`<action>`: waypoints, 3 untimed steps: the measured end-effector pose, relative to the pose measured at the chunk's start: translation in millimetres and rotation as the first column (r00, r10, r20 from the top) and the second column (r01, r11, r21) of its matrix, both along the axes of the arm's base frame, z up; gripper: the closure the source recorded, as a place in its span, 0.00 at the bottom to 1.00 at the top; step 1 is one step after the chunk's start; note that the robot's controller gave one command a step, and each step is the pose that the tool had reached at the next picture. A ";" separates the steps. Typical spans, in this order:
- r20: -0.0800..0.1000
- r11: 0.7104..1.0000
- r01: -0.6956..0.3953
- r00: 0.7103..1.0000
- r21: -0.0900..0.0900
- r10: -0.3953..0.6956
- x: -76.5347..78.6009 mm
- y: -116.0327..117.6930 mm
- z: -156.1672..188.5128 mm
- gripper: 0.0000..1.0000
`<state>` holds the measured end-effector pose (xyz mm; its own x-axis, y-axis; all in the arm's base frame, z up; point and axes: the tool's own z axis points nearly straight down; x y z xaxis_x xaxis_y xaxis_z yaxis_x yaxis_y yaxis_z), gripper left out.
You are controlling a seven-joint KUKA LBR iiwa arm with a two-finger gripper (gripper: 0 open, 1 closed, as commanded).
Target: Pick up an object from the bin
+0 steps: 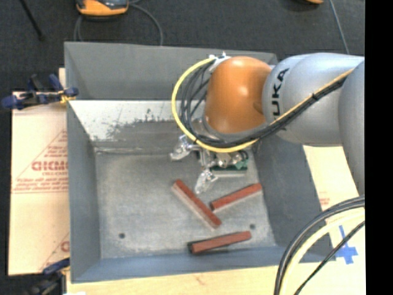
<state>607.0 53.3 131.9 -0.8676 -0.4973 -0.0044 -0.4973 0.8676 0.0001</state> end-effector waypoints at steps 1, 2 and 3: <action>0.000 0.995 -0.102 0.995 -0.003 0.102 -22.0 -1.6 -10.5 0.00; -0.009 0.903 -0.430 0.903 -0.006 0.430 -28.7 7.1 -45.7 1.00; -0.009 0.903 -0.429 0.903 -0.006 0.429 -28.6 7.1 -45.7 1.00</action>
Offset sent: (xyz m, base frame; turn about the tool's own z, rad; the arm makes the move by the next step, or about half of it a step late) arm -0.0351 0.0065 -0.0619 -0.4492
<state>578.4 60.3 86.2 -0.5705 -0.8213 0.0058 -0.8213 0.5705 -0.0005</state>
